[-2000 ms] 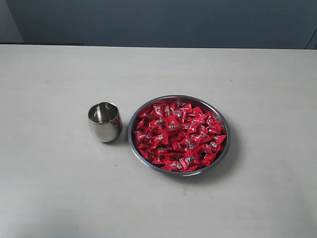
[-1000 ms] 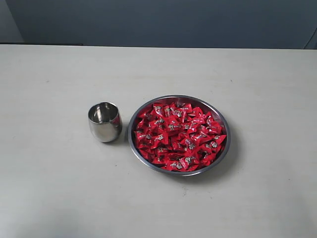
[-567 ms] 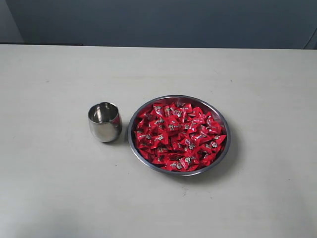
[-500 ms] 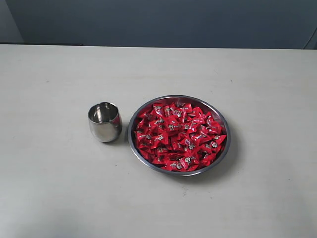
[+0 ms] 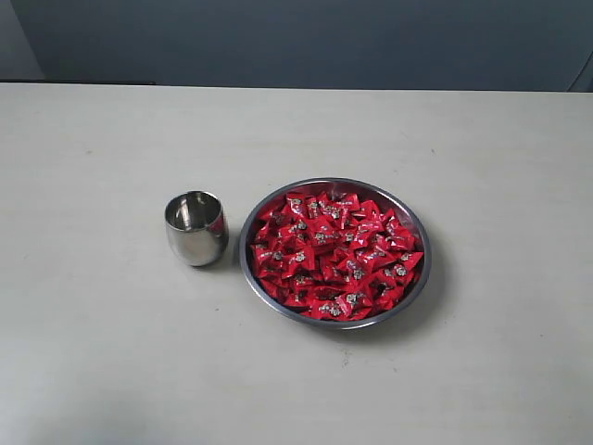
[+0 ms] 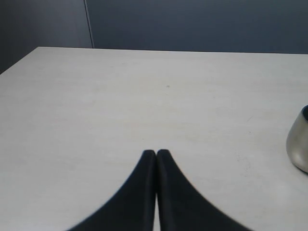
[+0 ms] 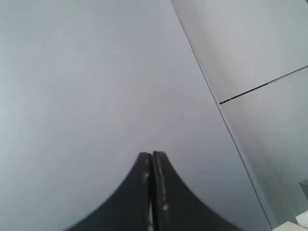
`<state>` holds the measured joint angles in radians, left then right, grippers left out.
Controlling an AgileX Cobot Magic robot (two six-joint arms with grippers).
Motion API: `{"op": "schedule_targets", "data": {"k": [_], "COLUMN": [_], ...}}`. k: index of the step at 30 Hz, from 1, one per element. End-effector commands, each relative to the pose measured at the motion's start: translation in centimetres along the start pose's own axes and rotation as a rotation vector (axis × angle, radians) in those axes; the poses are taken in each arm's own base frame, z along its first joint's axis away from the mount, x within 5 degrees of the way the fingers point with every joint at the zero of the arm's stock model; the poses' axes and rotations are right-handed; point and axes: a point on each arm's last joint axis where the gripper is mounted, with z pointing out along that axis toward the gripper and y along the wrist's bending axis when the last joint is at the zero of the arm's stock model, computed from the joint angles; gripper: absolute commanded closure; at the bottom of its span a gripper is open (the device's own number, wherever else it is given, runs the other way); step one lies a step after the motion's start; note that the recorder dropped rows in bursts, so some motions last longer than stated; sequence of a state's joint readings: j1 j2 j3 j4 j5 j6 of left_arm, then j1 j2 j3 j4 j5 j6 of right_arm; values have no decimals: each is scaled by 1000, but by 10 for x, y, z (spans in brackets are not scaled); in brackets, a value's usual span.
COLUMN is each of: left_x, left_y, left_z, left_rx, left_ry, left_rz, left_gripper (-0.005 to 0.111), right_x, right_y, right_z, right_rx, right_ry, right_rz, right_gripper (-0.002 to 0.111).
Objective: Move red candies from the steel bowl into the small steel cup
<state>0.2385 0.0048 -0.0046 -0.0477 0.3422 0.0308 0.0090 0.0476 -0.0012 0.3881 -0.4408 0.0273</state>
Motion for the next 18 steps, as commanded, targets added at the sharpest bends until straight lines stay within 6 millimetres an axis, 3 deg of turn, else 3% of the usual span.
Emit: {"op": "schedule_targets", "data": {"k": [1, 5, 10, 14, 18], "left_x": [1, 1, 1, 1, 1], "left_y": [0, 0, 0, 0, 0], "left_z": [0, 0, 0, 0, 0], "left_rx": [9, 9, 9, 9, 9], "left_ry": [-8, -8, -8, -8, -8], "left_rz": [2, 2, 2, 2, 2], "left_gripper": [106, 106, 106, 106, 106], "right_x": [1, -16, -42, -58, -57], "right_y": [1, 18, 39, 59, 85], "right_z": [0, 11, 42, 80, 124], "right_rx": [-15, -73, -90, -138, -239], "right_ry": [12, 97, 201, 286, 364], "right_rz": [16, -90, -161, -185, -223], "right_gripper": [109, 109, 109, 109, 109]}}
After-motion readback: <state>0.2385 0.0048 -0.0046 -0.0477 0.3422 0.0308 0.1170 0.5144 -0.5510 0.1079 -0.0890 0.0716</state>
